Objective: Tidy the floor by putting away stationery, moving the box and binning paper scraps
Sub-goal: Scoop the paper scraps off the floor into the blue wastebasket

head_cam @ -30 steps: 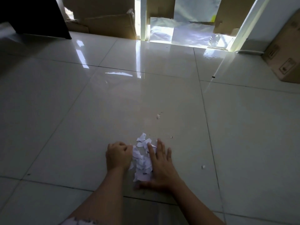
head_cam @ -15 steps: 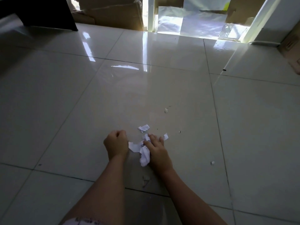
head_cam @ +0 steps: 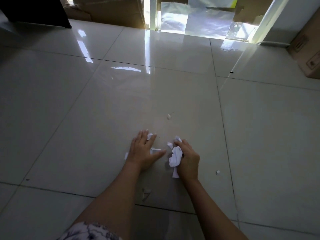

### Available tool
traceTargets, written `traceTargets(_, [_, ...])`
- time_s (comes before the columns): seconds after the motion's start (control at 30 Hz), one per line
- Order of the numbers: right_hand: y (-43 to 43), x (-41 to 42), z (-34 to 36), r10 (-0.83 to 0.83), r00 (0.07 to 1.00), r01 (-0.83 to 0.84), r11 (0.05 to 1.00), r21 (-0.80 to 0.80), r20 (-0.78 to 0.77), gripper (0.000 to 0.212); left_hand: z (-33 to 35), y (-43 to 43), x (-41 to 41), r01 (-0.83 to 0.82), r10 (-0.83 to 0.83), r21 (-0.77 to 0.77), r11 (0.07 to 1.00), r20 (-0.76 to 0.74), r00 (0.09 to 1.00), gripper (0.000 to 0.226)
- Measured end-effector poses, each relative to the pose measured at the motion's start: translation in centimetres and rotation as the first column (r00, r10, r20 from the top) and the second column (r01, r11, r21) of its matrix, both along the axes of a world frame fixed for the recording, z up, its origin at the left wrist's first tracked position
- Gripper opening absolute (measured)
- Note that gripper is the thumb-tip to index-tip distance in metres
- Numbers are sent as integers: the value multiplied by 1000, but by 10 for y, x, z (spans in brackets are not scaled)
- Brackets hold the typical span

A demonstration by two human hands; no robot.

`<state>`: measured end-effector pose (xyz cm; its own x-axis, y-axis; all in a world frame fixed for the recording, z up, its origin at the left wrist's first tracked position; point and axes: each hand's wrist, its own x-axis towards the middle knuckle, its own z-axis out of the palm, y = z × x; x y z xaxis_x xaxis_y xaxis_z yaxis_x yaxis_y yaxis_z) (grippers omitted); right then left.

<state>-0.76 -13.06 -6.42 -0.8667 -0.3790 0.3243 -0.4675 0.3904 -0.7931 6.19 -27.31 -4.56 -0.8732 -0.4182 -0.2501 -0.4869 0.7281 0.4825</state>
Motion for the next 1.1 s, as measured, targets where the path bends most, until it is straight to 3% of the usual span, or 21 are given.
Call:
traceTargets(0.1, [12, -7, -1, -57, 998, 57, 998, 26, -14, 38, -10, 25, -2, 50, -50, -44, 998, -9, 999, 104])
traceTargets(0.23, [26, -8, -4, -105, 994, 106, 993, 48, -5, 44, -17, 55, -12, 104, -127, -135, 985, -174, 976, 54])
traceTargets(0.57, [42, 1, 2, -148, 988, 148, 989, -3, 44, 39, -28, 85, -21, 29, -5, 43, 999, -475, 880, 14])
traceTargets(0.63, [43, 1, 1, -147, 988, 148, 989, -14, 53, 39, -20, 85, -25, -63, 89, 68, 996, -494, 865, 18])
traceTargets(0.77, [46, 1, -4, -149, 987, 149, 989, -2, 61, 40, -4, 71, -21, -280, 283, 87, 956, -517, 808, 47])
traceTargets(0.83, [45, 3, -5, -145, 987, 145, 989, 3, 69, 41, 4, 57, -11, -401, 381, 66, 913, -486, 787, 43])
traceTargets(0.93, [46, 8, -5, -140, 988, 141, 990, -14, 64, 40, 4, 32, 13, -574, 539, 24, 818, -382, 751, 19])
traceTargets(1.0, [46, 10, -5, -141, 988, 143, 990, -21, 67, 39, 0, 19, 29, -631, 617, 15, 776, -227, 753, 30])
traceTargets(1.1, [47, 12, -4, -143, 987, 144, 989, -14, 72, 38, -5, 12, 42, -602, 594, -21, 798, -135, 793, 32])
